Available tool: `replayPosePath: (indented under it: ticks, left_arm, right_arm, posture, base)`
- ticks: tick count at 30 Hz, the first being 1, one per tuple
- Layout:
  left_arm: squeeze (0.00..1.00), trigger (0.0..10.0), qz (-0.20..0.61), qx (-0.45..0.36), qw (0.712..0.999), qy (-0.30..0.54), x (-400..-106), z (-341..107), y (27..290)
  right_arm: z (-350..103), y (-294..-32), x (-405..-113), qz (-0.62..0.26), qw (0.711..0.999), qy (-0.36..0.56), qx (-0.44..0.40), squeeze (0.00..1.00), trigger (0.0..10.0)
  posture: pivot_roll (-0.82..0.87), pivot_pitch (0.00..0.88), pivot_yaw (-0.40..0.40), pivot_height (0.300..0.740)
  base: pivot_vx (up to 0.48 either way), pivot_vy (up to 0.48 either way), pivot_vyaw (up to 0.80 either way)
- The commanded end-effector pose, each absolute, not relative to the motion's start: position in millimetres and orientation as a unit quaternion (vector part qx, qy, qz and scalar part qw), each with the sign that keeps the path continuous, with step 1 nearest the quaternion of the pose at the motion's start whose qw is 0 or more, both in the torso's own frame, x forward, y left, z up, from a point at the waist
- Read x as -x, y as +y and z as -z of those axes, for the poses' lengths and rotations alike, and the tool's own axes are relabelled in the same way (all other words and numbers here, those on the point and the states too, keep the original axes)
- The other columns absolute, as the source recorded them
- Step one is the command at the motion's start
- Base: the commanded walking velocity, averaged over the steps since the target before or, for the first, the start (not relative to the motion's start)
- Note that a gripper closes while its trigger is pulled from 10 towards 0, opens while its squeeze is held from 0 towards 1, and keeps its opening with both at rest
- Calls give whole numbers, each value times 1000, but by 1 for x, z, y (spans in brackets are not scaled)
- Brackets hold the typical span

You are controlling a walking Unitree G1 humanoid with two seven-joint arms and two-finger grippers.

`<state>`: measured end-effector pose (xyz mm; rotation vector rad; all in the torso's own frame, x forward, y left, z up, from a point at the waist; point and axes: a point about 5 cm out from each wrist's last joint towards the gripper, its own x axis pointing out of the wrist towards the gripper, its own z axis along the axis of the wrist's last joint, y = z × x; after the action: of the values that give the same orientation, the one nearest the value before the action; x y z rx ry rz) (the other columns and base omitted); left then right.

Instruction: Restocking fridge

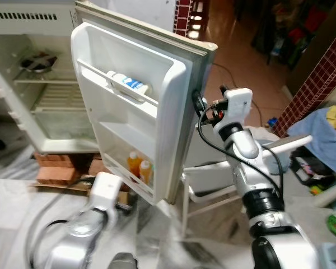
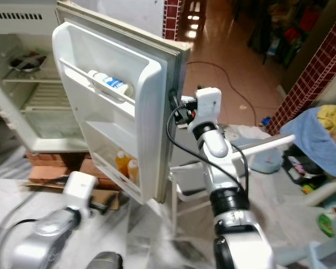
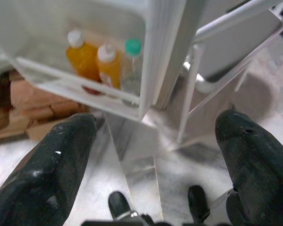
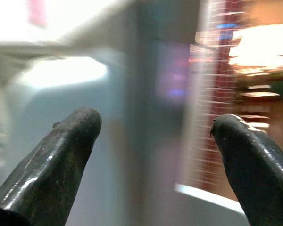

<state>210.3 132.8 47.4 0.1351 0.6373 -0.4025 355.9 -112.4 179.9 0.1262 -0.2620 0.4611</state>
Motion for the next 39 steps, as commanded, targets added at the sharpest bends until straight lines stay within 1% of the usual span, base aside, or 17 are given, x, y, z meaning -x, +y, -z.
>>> replayPosePath:
  ticks: [1,3,8,12,13,16,19,23,25,26,28,29,30,31,32,36,39]
  left_arm:
    - [0,10000,192,-80,922,326,-211,-45,139]
    - [0,10000,193,-79,919,335,-210,-43,139]
    - [0,10000,196,-79,915,343,-211,-37,137]
    - [0,10000,197,-80,913,349,-212,-28,136]
    - [0,10000,197,-80,911,352,-213,-24,136]
    - [0,10000,197,-79,911,355,-214,-21,136]
    - [0,10000,196,-79,910,358,-217,-16,137]
    - [0,10000,194,-79,909,360,-219,-9,139]
    - [0,10000,193,-80,908,364,-220,-2,142]
    - [0,10000,193,-80,908,364,-220,-2,142]
    - [0,10000,190,-80,907,367,-218,6,146]
    - [0,10000,190,-80,907,367,-218,6,146]
    - [0,10000,188,-81,907,369,-218,10,148]
    - [0,10000,187,-81,906,371,-217,13,149]
    - [0,10000,186,-81,906,372,-217,15,150]
    - [0,10000,184,-80,906,372,-217,21,154]
    - [0,10000,185,-80,907,369,-219,23,160]
  right_arm:
    - [-191,-101,-354,-289,943,-131,-102,0,10000]
    - [-201,-90,-336,-439,872,-107,-188,0,10000]
    - [-203,-98,-328,-492,836,-90,-226,0,10000]
    - [-194,-118,-340,-428,873,-80,-219,0,10000]
    - [-184,-129,-352,-354,912,-74,-193,0,10000]
    - [-178,-141,-357,-301,932,-64,-191,0,10000]
    - [-164,-158,-365,-202,971,-41,-118,0,10000]
    - [-154,-161,-372,-128,986,-12,-106,0,10000]
    - [-169,-127,-373,-224,954,-35,-197,0,10000]
    - [-169,-127,-373,-224,954,-35,-197,0,10000]
    - [-193,-91,-351,-409,866,-54,-282,0,10000]
    - [-193,-91,-351,-409,866,-54,-282,0,10000]
    - [-207,-78,-326,-525,791,-63,-307,0,10000]
    - [-213,-77,-309,-584,749,-64,-305,0,10000]
    - [-212,-79,-306,-594,742,-56,-306,0,10000]
    - [-199,-96,-308,-578,752,-32,-314,0,10000]
    - [-156,-126,-341,-402,886,19,-230,0,10000]
  posture:
    - [239,0,-91,740]
    - [236,0,-90,740]
    - [234,0,-86,740]
    - [233,0,-83,740]
    - [230,0,-81,740]
    - [233,0,-82,740]
    - [235,0,-84,740]
    - [239,0,-84,740]
    - [245,0,-84,740]
    - [245,0,-84,740]
    - [250,0,-87,740]
    - [250,0,-87,740]
    - [250,0,-89,740]
    - [250,0,-91,740]
    - [249,0,-91,740]
    - [239,0,-92,740]
    - [230,0,-87,740]
  base:
    - [0,0,0]
    - [0,0,0]
    - [0,0,0]
    - [0,0,0]
    - [0,0,0]
    - [0,0,0]
    - [0,0,0]
    - [0,0,0]
    - [0,0,0]
    - [0,0,0]
    - [0,0,0]
    - [0,0,0]
    - [0,0,0]
    - [0,0,0]
    - [0,0,0]
    - [0,0,0]
    - [0,0,0]
